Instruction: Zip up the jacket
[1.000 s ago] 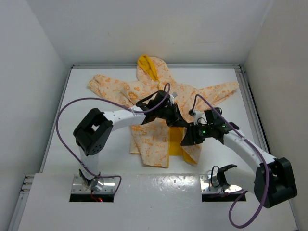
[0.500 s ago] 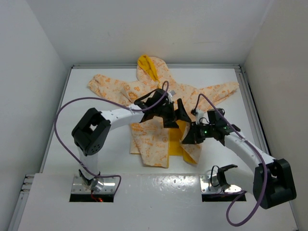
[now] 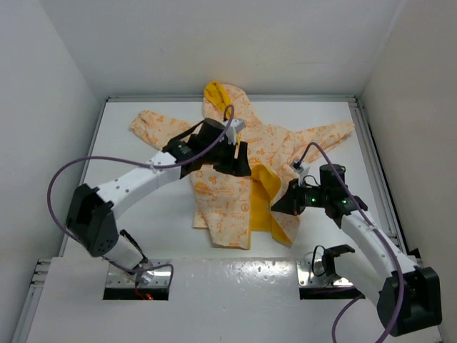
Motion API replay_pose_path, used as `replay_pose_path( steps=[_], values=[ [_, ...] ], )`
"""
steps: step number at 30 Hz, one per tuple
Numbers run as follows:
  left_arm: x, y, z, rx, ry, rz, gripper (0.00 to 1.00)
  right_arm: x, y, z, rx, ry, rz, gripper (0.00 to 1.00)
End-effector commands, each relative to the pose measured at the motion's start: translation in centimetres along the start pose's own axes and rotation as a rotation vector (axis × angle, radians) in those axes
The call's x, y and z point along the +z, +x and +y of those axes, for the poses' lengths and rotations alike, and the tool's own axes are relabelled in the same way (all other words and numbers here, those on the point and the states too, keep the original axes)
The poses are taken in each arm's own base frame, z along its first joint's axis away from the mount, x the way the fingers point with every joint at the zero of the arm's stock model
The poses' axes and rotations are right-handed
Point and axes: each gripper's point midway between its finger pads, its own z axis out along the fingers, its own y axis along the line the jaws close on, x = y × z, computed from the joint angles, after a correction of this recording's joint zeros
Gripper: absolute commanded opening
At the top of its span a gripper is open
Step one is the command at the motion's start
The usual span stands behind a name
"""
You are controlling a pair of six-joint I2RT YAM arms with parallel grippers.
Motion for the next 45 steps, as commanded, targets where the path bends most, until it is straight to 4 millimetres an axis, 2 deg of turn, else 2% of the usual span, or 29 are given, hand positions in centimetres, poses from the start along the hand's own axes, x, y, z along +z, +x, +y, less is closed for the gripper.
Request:
replay_pose_path(
  steps=[1, 5, 6, 7, 8, 10, 13, 15, 17, 22, 25, 26, 28, 32, 36, 37, 38, 39, 40, 41, 42, 44, 45],
  values=[
    [-3.2, 4.5, -1.9, 0.221, 0.031, 0.101, 0.67, -0.4, -0.6, -0.2, -0.089, 0.017, -0.024, 0.00],
    [-3.6, 10.7, -4.3, 0.256, 0.164, 0.255, 0.61, -0.7, 0.6, -1.3, -0.026, 0.023, -0.014, 0.00],
    [-3.5, 13.2, -4.7, 0.276, 0.177, 0.311, 0.58, -0.9, 0.7, -1.3, -0.001, 0.013, -0.022, 0.00],
    [-3.7, 14.5, -4.9, 0.260, 0.181, 0.352, 0.55, -0.9, 0.8, -1.5, 0.030, 0.019, -0.025, 0.00],
    [-3.7, 16.7, -4.7, 0.249, 0.175, 0.404, 0.53, -1.0, 1.0, -1.9, 0.061, 0.028, -0.034, 0.00],
    [-3.4, 18.3, -4.5, 0.223, 0.153, 0.426, 0.53, -1.0, 0.8, -1.8, 0.112, 0.020, -0.048, 0.00],
    [-2.4, 18.8, -3.6, 0.176, 0.058, 0.426, 0.53, -1.1, 0.5, -2.2, 0.142, 0.036, -0.072, 0.00],
    [-1.0, 18.7, -2.7, 0.135, -0.022, 0.430, 0.59, -1.3, 0.1, -2.7, 0.181, 0.075, -0.084, 0.00],
    [0.1, 19.2, -2.1, 0.106, -0.074, 0.445, 0.59, -1.4, 0.0, -3.0, 0.201, 0.104, -0.084, 0.00],
    [3.8, 21.4, -0.6, 0.057, -0.172, 0.543, 0.60, -1.8, 0.8, -4.2, 0.256, 0.194, -0.058, 0.00],
    [5.2, 22.9, -0.6, 0.037, -0.178, 0.608, 0.63, -2.0, 0.8, -4.7, 0.267, 0.222, -0.044, 0.00],
    [5.1, 23.6, -0.4, 0.042, -0.187, 0.629, 0.64, -2.1, 1.1, -4.7, 0.280, 0.226, -0.034, 0.00],
    [5.3, 23.6, -0.4, 0.041, -0.193, 0.636, 0.64, -2.3, 0.7, -5.0, 0.283, 0.233, -0.041, 0.00],
    [4.4, 25.7, 1.3, 0.030, -0.246, 0.669, 0.61, -2.9, -0.1, -5.5, 0.303, 0.230, -0.077, 0.00],
    [3.8, 25.9, 1.9, 0.060, -0.266, 0.636, 0.61, -3.3, -0.5, -5.8, 0.313, 0.222, -0.095, 0.00],
    [3.8, 26.0, 2.9, 0.085, -0.298, 0.628, 0.58, -3.3, -0.4, -5.7, 0.315, 0.215, -0.092, 0.00],
    [3.9, 26.3, 3.2, 0.108, -0.314, 0.630, 0.46, -3.4, -0.5, -5.7, 0.305, 0.214, -0.095, 0.00],
    [4.0, 26.4, 3.8, 0.124, -0.334, 0.628, 0.39, -3.4, -0.5, -5.8, 0.303, 0.217, -0.099, 0.00],
    [4.0, 26.4, 5.2, 0.159, -0.397, 0.621, 0.33, -3.3, -0.3, -5.9, 0.306, 0.218, -0.095, 0.00],
    [4.8, 26.1, 5.9, 0.183, -0.437, 0.617, 0.25, -3.3, -0.4, -5.9, 0.301, 0.218, -0.099, 0.00],
    [5.0, 25.5, 7.1, 0.221, -0.502, 0.600, 0.23, -3.3, -0.4, -5.9, 0.296, 0.217, -0.099, 0.00],
    [6.5, 24.6, 8.1, 0.238, -0.563, 0.575, 0.17, -3.3, -0.2, -6.1, 0.299, 0.222, -0.097, 0.00],
    [6.6, 24.1, 8.8, 0.239, -0.601, 0.575, 0.13, -3.3, -0.1, -6.0, 0.287, 0.221, -0.097, 0.00]
  ],
)
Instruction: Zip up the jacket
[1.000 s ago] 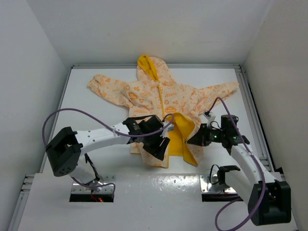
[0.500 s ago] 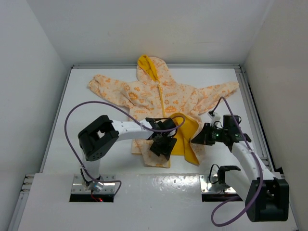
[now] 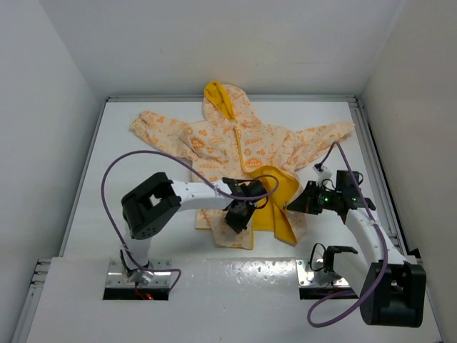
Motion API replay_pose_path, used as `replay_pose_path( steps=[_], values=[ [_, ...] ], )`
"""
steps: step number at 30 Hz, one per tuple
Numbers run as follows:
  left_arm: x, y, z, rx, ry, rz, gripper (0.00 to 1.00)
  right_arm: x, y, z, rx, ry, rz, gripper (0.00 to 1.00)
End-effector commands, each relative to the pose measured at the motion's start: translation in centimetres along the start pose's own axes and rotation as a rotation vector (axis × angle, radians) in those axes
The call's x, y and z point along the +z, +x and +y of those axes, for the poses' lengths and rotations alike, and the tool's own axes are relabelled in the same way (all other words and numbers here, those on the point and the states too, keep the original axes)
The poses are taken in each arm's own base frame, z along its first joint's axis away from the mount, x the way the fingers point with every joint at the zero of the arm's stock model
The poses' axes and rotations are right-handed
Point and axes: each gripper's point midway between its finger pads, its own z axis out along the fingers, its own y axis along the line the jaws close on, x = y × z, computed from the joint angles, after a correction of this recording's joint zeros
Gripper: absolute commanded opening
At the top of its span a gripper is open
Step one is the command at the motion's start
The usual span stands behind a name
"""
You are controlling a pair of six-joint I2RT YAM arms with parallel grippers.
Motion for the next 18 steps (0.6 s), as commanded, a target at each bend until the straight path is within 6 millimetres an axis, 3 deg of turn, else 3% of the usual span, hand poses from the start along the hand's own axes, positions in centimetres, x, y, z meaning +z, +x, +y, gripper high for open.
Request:
replay_pose_path(
  steps=[1, 2, 4, 8, 10, 13, 15, 18],
  values=[
    [3.7, -1.0, 6.3, 0.024, -0.317, -0.018, 0.06, -0.3, -1.6, 0.6, -0.073, -0.023, -0.041, 0.00],
    [3.3, -3.2, 6.5, 0.003, -0.314, -0.056, 0.03, -0.3, -1.4, 0.5, -0.078, -0.021, -0.041, 0.00],
    [3.0, -5.7, 7.5, 0.041, -0.338, -0.107, 0.00, -0.2, -1.5, 0.4, -0.089, -0.019, -0.037, 0.00],
    [1.7, -10.9, 11.7, 0.047, -0.376, -0.193, 0.00, 0.5, -1.5, -0.4, -0.078, -0.011, -0.019, 0.00],
    [0.2, -13.4, 14.1, 0.160, -0.501, -0.259, 0.00, 1.0, -2.0, -0.9, -0.067, -0.010, -0.022, 0.00],
    [-3.0, -16.3, 15.3, 0.226, -0.562, -0.359, 0.00, 1.5, -3.2, -0.8, -0.057, -0.019, -0.033, 0.00],
    [-4.2, -16.8, 15.4, 0.263, -0.544, -0.398, 0.00, 1.7, -3.7, -0.7, -0.063, -0.027, -0.035, 0.00],
    [-6.2, -15.8, 13.0, 0.297, -0.385, -0.433, 0.00, 1.8, -4.5, -0.1, -0.077, -0.044, -0.049, 0.00]
  ],
)
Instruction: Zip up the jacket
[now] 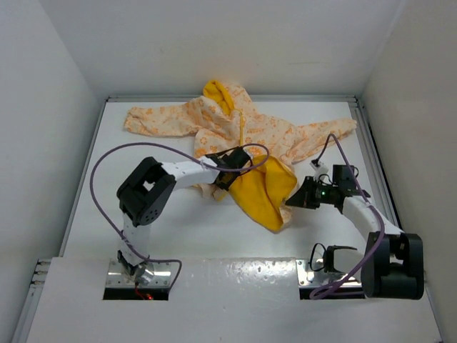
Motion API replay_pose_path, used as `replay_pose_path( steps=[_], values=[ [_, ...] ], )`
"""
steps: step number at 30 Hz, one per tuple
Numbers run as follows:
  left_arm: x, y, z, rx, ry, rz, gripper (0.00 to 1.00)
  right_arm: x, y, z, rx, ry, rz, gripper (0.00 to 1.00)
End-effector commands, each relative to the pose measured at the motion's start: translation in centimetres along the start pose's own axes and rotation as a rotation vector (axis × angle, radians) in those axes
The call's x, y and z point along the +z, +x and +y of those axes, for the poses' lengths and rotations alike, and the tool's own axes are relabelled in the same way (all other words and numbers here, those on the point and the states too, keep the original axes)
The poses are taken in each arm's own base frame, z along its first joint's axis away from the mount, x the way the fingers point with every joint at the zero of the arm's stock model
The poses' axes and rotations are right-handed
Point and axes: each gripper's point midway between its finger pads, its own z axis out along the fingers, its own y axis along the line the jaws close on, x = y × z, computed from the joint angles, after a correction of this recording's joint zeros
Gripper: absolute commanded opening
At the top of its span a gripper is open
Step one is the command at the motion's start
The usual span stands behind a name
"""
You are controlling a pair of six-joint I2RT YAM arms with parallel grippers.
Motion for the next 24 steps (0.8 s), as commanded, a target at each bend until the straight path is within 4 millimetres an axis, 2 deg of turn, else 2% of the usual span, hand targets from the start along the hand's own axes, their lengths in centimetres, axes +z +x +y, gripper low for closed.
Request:
replay_pose_path(
  steps=[1, 2, 3, 4, 5, 7, 9, 10, 14, 16, 17, 20, 21, 22, 24],
  values=[
    [-5.1, -3.4, -0.8, 0.067, 0.160, -0.170, 0.01, -0.3, -4.1, 2.0, -0.115, -0.050, -0.096, 0.00],
    [-6.1, -3.2, -1.0, 0.068, 0.199, -0.181, 0.25, -0.3, -4.2, 2.3, -0.123, -0.059, -0.096, 0.00],
    [-8.4, -3.1, -1.3, 0.056, 0.245, -0.222, 0.46, -0.3, -4.0, 2.4, -0.126, -0.065, -0.092, 0.00],
    [-9.6, -2.9, -1.9, 0.042, 0.302, -0.238, 0.66, -0.4, -4.0, 2.6, -0.134, -0.068, -0.094, 0.00],
    [-10.4, -2.9, -1.6, 0.019, 0.305, -0.255, 0.89, -0.4, -4.0, 2.8, -0.139, -0.073, -0.091, 0.00],
    [-12.4, -2.5, -1.1, -0.013, 0.322, -0.259, 0.91, -0.7, -3.8, 3.2, -0.160, -0.083, -0.094, 0.00],
    [-12.1, -1.4, -0.2, -0.048, 0.295, -0.219, 0.91, -0.7, -3.6, 3.6, -0.181, -0.090, -0.088, 0.00],
    [-12.4, -0.3, -0.2, -0.022, 0.310, -0.181, 0.92, -0.7, -3.4, 3.8, -0.189, -0.092, -0.085, 0.00],
    [-12.8, 2.4, -1.4, 0.034, 0.408, -0.085, 0.94, -0.4, -2.9, 4.2, -0.202, -0.099, -0.062, 0.00],
    [-12.8, 3.6, -2.6, 0.002, 0.461, -0.024, 0.94, -0.4, -3.0, 4.1, -0.196, -0.092, -0.061, 0.00],
    [-12.6, 4.9, -3.1, -0.044, 0.470, 0.037, 0.94, -0.3, -3.0, 4.0, -0.188, -0.086, -0.061, 0.00],
    [-12.0, 6.9, -4.7, -0.114, 0.502, 0.139, 0.85, -0.2, -3.2, 3.8, -0.173, -0.079, -0.061, 0.00],
    [-11.7, 7.5, -4.8, -0.125, 0.498, 0.162, 0.76, -0.2, -3.3, 3.8, -0.175, -0.078, -0.064, 0.00],
    [-10.9, 8.4, -4.9, -0.131, 0.478, 0.198, 0.71, -0.2, -3.4, 3.8, -0.174, -0.076, -0.066, 0.00],
    [-9.8, 8.8, -4.9, -0.151, 0.444, 0.227, 0.70, -0.1, -3.4, 3.7, -0.165, -0.075, -0.065, 0.00]
  ],
)
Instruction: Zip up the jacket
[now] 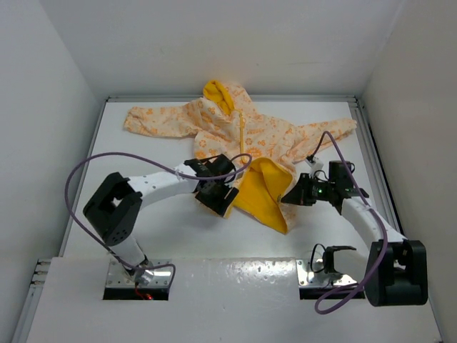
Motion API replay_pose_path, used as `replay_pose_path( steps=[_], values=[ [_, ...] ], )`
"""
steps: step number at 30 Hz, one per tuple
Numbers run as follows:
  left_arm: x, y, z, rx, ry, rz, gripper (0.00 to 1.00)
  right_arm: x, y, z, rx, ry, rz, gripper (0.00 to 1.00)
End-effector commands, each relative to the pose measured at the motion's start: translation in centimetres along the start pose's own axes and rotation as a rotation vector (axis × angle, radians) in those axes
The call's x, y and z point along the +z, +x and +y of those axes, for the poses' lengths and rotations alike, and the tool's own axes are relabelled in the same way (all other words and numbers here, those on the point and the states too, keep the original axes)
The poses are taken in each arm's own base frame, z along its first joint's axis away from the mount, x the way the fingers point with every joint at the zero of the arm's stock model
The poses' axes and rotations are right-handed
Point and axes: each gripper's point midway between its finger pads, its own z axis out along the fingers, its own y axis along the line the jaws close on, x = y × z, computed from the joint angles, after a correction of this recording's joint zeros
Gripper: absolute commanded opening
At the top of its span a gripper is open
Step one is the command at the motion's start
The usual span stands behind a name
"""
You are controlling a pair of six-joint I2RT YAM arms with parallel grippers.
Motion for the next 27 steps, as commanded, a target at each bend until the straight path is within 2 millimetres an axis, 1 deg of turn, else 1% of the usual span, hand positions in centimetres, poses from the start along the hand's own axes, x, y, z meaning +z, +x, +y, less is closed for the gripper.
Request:
replay_pose_path(
  steps=[1, 2, 5, 7, 9, 10, 12, 13, 14, 15, 16, 17, 20, 22, 23, 26, 27],
  values=[
    [0.9, 0.5, -0.1, -0.086, -0.014, 0.048, 0.68, 0.0, -2.2, 0.5, -0.047, -0.004, -0.047, 0.00],
    [1.6, 0.6, 0.0, -0.111, -0.028, 0.066, 0.68, 0.0, -2.3, 0.5, -0.044, -0.004, -0.047, 0.00],
    [2.6, 0.2, 0.2, -0.122, -0.042, 0.085, 0.68, 0.0, -2.2, 0.4, -0.045, -0.002, -0.046, 0.00],
    [3.5, 0.5, 0.1, -0.133, -0.040, 0.114, 0.68, 0.0, -2.3, 0.4, -0.049, 0.000, -0.045, 0.00],
    [3.5, -0.5, -0.1, -0.141, -0.036, 0.096, 0.68, -0.1, -2.1, 0.4, -0.050, -0.001, -0.040, 0.00],
    [3.8, -0.2, -0.1, -0.142, -0.039, 0.109, 0.68, -0.1, -1.9, 0.4, -0.048, 0.000, -0.037, 0.00],
    [3.5, -1.5, -0.3, -0.140, -0.032, 0.080, 0.67, -0.1, -1.9, 0.4, -0.051, 0.000, -0.037, 0.00],
    [3.5, -1.5, -0.3, -0.140, -0.032, 0.079, 0.67, -0.1, -1.8, 0.4, -0.054, -0.001, -0.034, 0.00],
    [3.5, -1.5, -0.3, -0.149, -0.033, 0.079, 0.67, 0.2, -1.4, 0.9, -0.075, -0.014, -0.015, 0.00],
    [3.3, -2.1, 0.2, -0.157, -0.049, 0.062, 0.67, 0.2, -1.3, 0.9, -0.067, -0.017, -0.010, 0.00],
    [3.3, -2.1, 0.5, -0.156, -0.064, 0.059, 0.67, 0.2, -1.3, 1.0, -0.072, -0.019, -0.010, 0.00],
    [3.3, -2.0, 1.0, -0.155, -0.096, 0.061, 0.67, 0.2, -1.5, 1.0, -0.075, -0.021, -0.014, 0.00],
    [3.3, -2.1, 1.4, -0.154, -0.118, 0.055, 0.69, 0.4, -1.3, 1.1, -0.073, -0.023, -0.009, 0.00],
    [4.0, -1.6, 1.8, -0.154, -0.135, 0.078, 0.69, 0.4, -1.3, 1.1, -0.073, -0.025, -0.009, 0.00],
    [4.0, -1.6, 1.8, -0.154, -0.135, 0.078, 0.69, 0.4, -1.2, 1.0, -0.070, -0.021, -0.006, 0.00],
    [4.9, -0.6, 2.2, -0.154, -0.154, 0.113, 0.69, 0.3, -1.2, 1.1, -0.079, -0.020, -0.008, 0.00],
    [5.3, -0.3, 2.6, -0.163, -0.159, 0.123, 0.69, 0.4, -1.2, 1.1, -0.084, -0.021, -0.007, 0.00]
  ],
)
